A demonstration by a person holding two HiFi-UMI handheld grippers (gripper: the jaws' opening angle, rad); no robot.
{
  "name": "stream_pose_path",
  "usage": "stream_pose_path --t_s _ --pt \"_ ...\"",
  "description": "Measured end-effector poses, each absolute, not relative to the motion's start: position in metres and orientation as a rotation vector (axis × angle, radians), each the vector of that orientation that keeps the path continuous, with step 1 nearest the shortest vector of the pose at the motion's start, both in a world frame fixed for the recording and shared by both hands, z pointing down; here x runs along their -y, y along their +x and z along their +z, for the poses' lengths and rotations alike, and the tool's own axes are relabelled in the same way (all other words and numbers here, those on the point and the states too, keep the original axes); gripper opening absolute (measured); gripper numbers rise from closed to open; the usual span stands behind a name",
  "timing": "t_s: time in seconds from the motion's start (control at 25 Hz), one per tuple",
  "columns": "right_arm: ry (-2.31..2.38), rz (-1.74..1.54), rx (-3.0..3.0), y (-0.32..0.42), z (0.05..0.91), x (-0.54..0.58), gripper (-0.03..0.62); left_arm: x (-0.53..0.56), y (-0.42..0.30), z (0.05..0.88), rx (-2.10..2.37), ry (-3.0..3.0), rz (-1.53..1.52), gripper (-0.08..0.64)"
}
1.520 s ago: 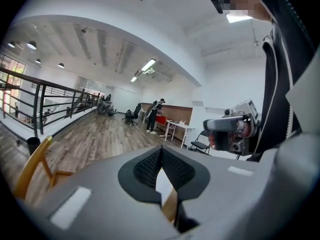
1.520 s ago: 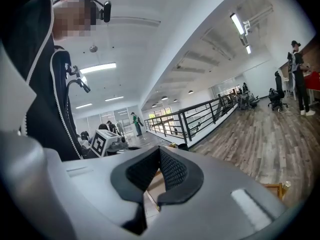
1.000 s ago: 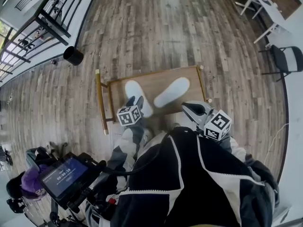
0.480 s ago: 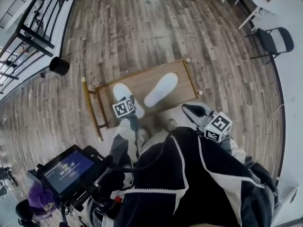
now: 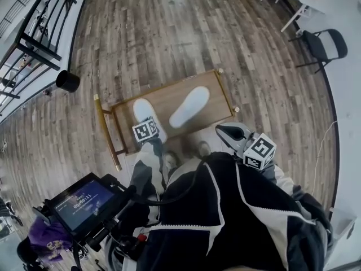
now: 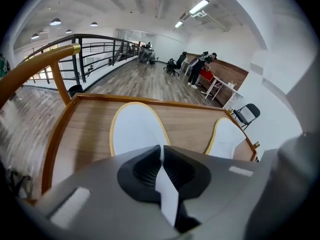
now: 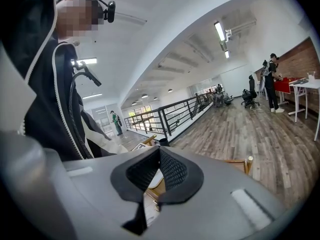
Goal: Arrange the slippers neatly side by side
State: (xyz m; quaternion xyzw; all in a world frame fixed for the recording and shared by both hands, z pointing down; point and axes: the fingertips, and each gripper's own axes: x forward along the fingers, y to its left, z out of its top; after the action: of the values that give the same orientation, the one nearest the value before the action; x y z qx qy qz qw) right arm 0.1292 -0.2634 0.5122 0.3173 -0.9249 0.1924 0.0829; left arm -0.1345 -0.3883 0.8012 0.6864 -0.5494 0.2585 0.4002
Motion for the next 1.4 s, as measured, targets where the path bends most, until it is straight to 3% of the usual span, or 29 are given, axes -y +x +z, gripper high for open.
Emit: stream_pose_path --t_s 0.32,0.96,1.4 --pt "0.814 0.576 2.808 0.107 0.508 0.264 0.005 0.382 -0.124 0.739 1.447 1.948 0.63 0.028" --pt "0.441 0.532 2.939 0.003 0.494 0.281 0.005 0.299 -0.114 0.474 1.644 2.517 0.224 0.027" --pt "0.349 0.502 2.971 -0.022 0.501 0.282 0.005 0.256 -0.13 0.439 1.718 2.544 0.106 0.028"
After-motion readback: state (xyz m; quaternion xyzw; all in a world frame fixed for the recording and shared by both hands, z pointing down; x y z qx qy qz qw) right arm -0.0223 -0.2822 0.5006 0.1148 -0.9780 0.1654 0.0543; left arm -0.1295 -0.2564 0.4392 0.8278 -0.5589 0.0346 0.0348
